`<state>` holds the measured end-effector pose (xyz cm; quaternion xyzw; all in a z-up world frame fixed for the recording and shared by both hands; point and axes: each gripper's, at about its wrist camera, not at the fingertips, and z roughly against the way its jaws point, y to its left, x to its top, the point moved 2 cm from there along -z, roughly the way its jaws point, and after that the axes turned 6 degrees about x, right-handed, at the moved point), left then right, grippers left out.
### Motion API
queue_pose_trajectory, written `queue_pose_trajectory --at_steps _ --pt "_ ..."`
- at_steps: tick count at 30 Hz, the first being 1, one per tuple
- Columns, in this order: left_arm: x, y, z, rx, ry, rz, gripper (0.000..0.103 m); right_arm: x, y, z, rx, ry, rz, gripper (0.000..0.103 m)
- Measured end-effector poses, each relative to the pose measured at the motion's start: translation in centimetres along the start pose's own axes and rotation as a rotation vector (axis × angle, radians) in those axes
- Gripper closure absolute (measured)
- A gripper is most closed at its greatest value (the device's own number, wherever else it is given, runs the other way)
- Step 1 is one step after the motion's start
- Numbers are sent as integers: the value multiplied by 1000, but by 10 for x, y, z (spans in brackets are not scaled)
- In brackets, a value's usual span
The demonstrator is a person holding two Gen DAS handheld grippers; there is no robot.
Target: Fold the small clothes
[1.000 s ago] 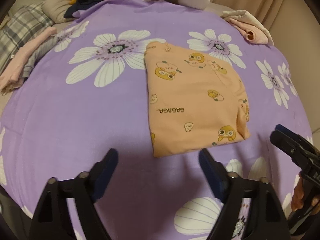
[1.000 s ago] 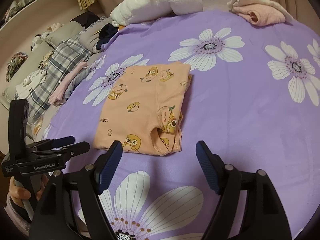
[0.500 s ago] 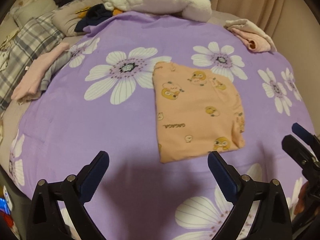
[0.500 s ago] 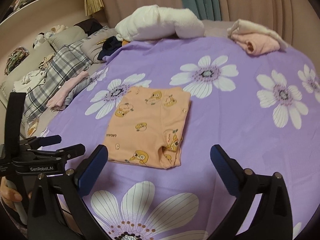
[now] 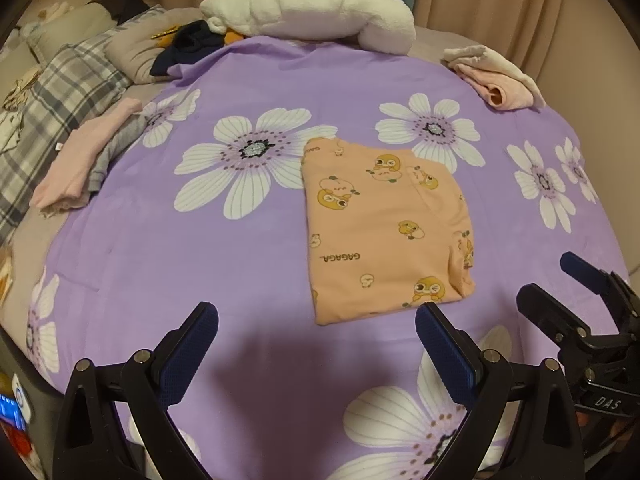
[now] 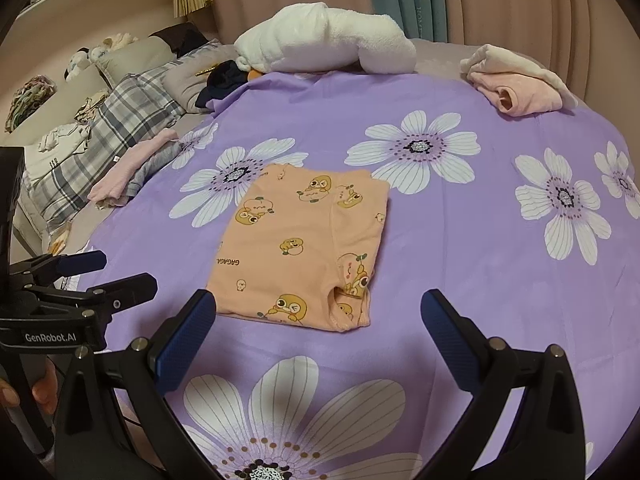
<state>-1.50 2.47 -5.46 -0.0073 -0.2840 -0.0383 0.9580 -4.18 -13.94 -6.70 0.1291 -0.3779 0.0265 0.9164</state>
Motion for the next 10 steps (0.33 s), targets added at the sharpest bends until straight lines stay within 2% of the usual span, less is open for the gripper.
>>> queue_pose_trajectory --at_steps 10 --pt "0 3 1 0 -3 16 5 1 3 0 3 0 8 0"
